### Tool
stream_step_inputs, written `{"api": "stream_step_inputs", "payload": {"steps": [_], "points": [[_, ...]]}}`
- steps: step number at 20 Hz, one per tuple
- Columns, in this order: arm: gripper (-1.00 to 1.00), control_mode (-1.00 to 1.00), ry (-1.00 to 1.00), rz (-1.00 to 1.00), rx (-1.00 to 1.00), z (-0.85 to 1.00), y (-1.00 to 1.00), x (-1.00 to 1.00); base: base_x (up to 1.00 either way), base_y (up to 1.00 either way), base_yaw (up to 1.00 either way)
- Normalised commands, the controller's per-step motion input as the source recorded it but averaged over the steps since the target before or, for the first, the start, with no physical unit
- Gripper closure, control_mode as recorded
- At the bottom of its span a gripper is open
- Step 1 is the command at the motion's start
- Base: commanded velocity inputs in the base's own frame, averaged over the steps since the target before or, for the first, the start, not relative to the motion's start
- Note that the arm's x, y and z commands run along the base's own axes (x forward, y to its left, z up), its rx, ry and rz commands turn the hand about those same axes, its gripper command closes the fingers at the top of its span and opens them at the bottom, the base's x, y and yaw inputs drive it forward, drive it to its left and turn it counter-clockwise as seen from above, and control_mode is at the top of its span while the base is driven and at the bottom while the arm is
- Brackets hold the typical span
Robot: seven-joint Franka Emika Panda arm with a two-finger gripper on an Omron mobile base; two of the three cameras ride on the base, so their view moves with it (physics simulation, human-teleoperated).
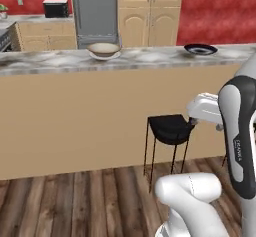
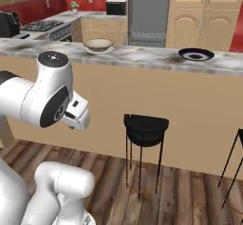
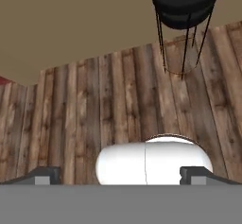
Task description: Move the bowls from the cabinet to the plates on the dining table.
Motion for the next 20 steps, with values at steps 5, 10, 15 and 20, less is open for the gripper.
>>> {"api": "stream_step_inputs", "payload": {"steps": [5,10,15,20], "points": [[-1.00,1.00,0.00,0.00,0.00,0.00,0.00,0.00,-0.09,-1.00,0.15],[-1.00,1.00,0.00,0.00,0.00,0.00,0.00,0.00,0.00,-1.00,0.17],[-1.00,1.00,0.00,0.00,0.00,0.00,0.00,0.00,-0.10,-1.00,0.12],[-1.00,1.00,0.00,0.00,0.00,0.00,0.00,0.00,-0.31,-1.00,0.11]]}}
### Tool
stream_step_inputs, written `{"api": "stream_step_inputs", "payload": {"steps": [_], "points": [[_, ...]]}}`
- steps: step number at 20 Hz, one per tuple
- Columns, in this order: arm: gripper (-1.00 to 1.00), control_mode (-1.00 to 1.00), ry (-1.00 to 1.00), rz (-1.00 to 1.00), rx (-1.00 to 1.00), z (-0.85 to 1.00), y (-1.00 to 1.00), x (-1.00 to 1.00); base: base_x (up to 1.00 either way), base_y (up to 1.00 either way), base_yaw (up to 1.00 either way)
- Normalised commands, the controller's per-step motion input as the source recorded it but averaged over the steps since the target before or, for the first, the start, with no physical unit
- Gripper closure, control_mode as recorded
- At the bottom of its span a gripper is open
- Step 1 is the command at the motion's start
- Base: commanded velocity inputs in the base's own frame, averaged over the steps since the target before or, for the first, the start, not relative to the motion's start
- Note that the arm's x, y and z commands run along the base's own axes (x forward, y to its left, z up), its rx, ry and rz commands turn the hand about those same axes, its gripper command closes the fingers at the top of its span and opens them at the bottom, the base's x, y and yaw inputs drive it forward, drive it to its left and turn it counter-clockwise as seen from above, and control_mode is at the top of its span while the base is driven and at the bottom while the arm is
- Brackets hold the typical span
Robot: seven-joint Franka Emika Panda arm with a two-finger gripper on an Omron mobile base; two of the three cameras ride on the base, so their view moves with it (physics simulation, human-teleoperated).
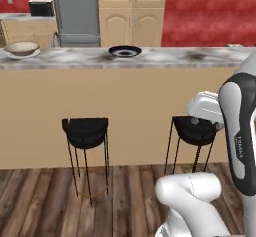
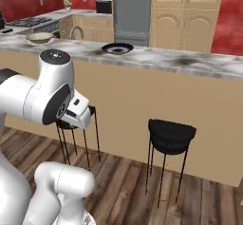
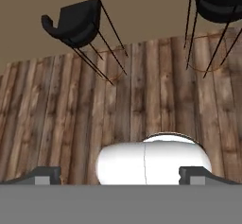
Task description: Move the bowls from the cabinet to the plates on the dining table.
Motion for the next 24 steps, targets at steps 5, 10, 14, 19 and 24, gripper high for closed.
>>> {"api": "stream_step_inputs", "payload": {"steps": [5,10,14,19,24], "points": [[-1.00,1.00,0.00,0.00,0.00,0.00,0.00,0.00,-0.48,-1.00,0.11],[-1.00,1.00,0.00,0.00,0.00,0.00,0.00,0.00,-0.31,-1.00,0.15],[-1.00,1.00,0.00,0.00,0.00,0.00,0.00,0.00,-0.17,-0.94,0.18],[-1.00,1.00,0.00,0.00,0.00,0.00,0.00,0.00,-0.05,-0.99,0.19],[-1.00,1.00,0.00,0.00,0.00,0.00,0.00,0.00,0.00,-1.00,0.17]]}}
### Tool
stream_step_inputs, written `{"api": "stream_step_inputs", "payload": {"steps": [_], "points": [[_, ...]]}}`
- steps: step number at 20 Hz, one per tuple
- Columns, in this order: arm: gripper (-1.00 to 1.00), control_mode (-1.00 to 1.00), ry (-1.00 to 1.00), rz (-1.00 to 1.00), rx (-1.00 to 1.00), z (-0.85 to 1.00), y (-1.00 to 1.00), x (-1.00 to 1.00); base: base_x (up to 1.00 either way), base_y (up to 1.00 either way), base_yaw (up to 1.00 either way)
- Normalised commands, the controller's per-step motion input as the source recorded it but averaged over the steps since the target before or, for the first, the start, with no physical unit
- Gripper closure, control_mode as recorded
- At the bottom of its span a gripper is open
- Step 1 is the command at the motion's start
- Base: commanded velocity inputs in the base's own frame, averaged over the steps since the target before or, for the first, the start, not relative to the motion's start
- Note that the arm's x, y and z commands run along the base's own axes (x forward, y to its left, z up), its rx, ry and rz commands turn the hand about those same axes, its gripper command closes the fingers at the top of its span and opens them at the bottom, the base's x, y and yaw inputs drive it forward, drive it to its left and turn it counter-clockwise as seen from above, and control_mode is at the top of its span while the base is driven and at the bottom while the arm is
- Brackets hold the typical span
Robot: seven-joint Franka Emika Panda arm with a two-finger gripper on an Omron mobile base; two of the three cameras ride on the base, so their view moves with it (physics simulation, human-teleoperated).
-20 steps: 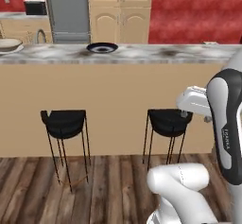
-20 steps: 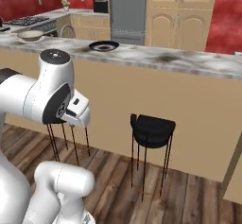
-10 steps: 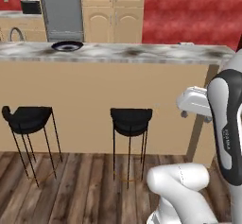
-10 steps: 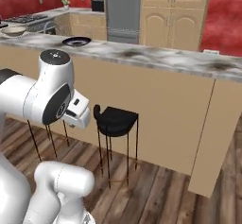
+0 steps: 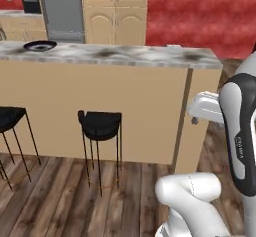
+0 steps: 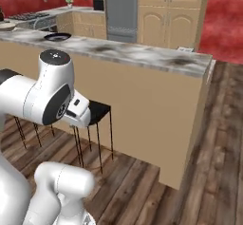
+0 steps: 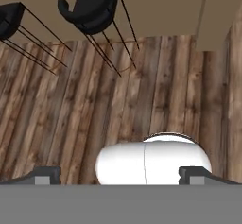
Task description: Move the bowls from the cabinet to the plates on the dining table.
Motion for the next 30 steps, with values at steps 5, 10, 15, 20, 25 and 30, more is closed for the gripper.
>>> {"api": "stream_step_inputs", "payload": {"steps": [5,10,15,20,25,30], "points": [[-1.00,1.00,0.00,0.00,0.00,0.00,0.00,0.00,0.00,-1.00,0.16],[-1.00,1.00,0.00,0.00,0.00,0.00,0.00,0.00,0.26,-1.00,0.09],[-1.00,1.00,0.00,0.00,0.00,0.00,0.00,0.00,0.28,-1.00,0.08],[-1.00,1.00,0.00,0.00,0.00,0.00,0.00,0.00,0.53,-1.00,0.16],[-1.00,1.00,0.00,0.00,0.00,0.00,0.00,0.00,0.71,-1.00,0.24],[-1.00,1.00,0.00,0.00,0.00,0.00,0.00,0.00,0.78,-0.79,0.39]]}}
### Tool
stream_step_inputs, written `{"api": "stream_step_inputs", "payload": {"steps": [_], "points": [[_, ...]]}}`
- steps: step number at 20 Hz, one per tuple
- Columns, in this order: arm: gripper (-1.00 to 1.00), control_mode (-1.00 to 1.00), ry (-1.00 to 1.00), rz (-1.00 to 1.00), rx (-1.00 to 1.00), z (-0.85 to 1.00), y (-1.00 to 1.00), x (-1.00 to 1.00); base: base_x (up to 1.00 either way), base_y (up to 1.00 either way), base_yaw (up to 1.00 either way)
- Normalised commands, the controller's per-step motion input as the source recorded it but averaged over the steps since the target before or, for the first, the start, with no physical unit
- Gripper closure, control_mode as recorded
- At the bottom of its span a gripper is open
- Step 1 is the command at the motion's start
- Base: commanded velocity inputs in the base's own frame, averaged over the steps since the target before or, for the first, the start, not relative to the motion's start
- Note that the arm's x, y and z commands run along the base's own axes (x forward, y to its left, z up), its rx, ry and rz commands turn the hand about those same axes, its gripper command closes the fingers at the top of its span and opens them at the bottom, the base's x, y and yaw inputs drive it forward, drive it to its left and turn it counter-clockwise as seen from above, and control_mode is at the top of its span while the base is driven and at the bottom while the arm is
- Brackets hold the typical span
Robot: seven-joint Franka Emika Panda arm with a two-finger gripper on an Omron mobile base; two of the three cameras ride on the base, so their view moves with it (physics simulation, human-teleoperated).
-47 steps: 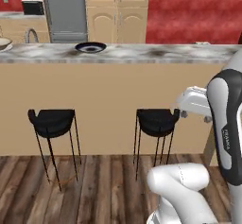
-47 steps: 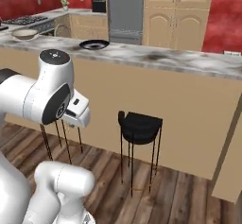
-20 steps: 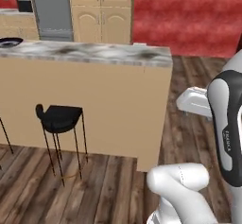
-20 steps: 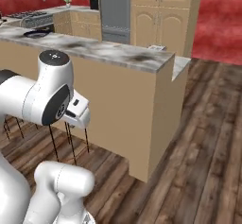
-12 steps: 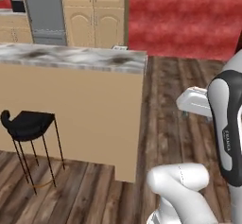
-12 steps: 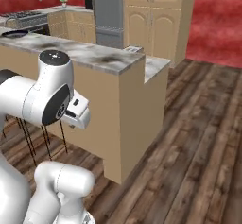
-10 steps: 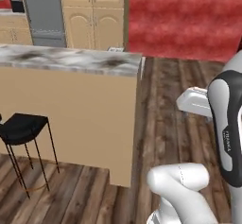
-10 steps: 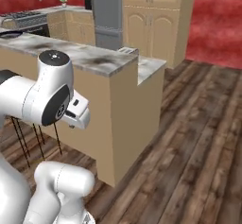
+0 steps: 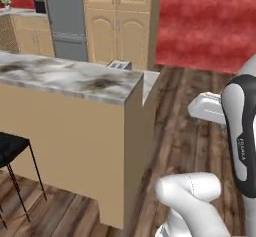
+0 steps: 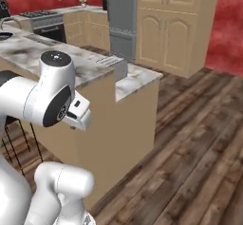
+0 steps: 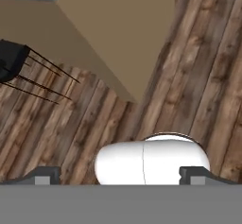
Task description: Move the bowls from the cabinet to the plates on the dining table.
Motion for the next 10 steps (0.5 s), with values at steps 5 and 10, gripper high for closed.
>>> {"api": "stream_step_inputs", "payload": {"steps": [5,10], "points": [[-1.00,1.00,0.00,0.00,0.00,0.00,0.00,0.00,0.65,-0.92,0.44],[-1.00,1.00,0.00,0.00,0.00,0.00,0.00,0.00,0.46,-1.00,0.43]]}}
